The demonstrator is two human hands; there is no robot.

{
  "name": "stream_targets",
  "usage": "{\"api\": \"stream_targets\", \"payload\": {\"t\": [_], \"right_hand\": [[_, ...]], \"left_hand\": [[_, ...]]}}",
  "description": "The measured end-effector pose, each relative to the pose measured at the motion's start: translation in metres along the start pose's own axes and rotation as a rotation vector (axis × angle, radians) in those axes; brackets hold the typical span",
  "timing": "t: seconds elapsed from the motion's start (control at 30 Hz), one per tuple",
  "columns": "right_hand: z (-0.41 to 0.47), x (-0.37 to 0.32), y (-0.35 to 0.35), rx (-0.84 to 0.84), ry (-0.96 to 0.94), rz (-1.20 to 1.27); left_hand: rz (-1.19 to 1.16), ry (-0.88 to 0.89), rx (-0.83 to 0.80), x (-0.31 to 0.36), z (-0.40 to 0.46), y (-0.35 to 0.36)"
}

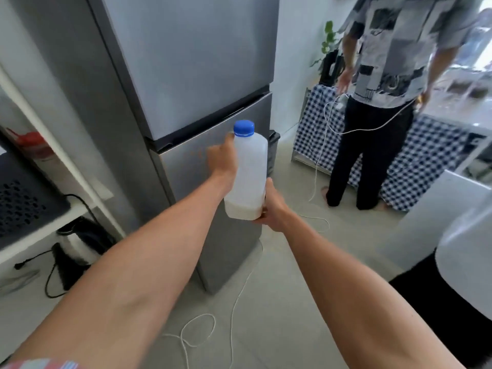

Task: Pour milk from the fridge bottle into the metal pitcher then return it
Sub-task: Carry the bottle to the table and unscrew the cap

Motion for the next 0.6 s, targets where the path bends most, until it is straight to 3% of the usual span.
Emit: {"api": "stream_targets", "payload": {"t": [0.3,0.6], "right_hand": [[-0.057,0.02,-0.134,0.387,-0.101,0.197],[-0.175,0.06,-0.274,0.674,-0.21,0.47]], "left_hand": [[0.01,0.037,-0.414,-0.008,-0.081,0.125],[-0.024,-0.015,-0.864,-0.009,-0.245,0.245]]}}
Point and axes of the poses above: each hand's wrist, its own z-axis towards the middle knuckle, its own y-axis out of the palm, x = y × z, the point moved 3 cm from there along z, towards the middle knuckle, and after that the axes turned 5 degrees about z, right-handed, at the moved point
